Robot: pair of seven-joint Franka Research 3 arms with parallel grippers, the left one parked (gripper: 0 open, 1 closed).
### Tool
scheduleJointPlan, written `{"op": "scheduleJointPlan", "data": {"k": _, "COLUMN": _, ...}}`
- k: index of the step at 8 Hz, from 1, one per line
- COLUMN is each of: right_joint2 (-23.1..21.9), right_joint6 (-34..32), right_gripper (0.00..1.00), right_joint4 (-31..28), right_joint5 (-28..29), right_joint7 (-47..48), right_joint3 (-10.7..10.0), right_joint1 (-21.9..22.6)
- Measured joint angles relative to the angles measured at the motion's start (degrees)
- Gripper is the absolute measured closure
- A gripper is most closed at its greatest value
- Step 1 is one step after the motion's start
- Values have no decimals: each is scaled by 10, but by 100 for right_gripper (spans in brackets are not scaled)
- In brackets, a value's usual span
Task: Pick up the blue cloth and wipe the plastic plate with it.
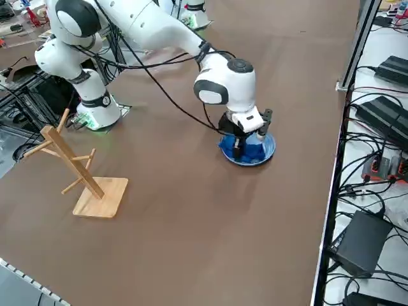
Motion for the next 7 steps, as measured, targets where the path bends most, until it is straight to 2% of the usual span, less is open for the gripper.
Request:
{"op": "scheduleJointPlan", "data": {"k": 2, "right_joint2": -7, "right_joint6": -28, "right_gripper": 77, "right_joint4": -9, "right_joint5": 0, "right_joint7": 57, "right_joint3": 7, "right_joint1": 27}}
{"op": "scheduleJointPlan", "data": {"k": 4, "right_joint2": -7, "right_joint6": -25, "right_gripper": 77, "right_joint4": -7, "right_joint5": 2, "right_joint7": 90, "right_joint3": 9, "right_joint1": 51}}
{"op": "scheduleJointPlan", "data": {"k": 6, "right_joint2": -1, "right_joint6": -1, "right_gripper": 77, "right_joint4": 8, "right_joint5": 7, "right_joint7": 88, "right_joint3": 9, "right_joint1": 56}}
{"op": "scheduleJointPlan", "data": {"k": 7, "right_joint2": 8, "right_joint6": 32, "right_gripper": 77, "right_joint4": 16, "right_joint5": 6, "right_joint7": 68, "right_joint3": 8, "right_joint1": 55}}
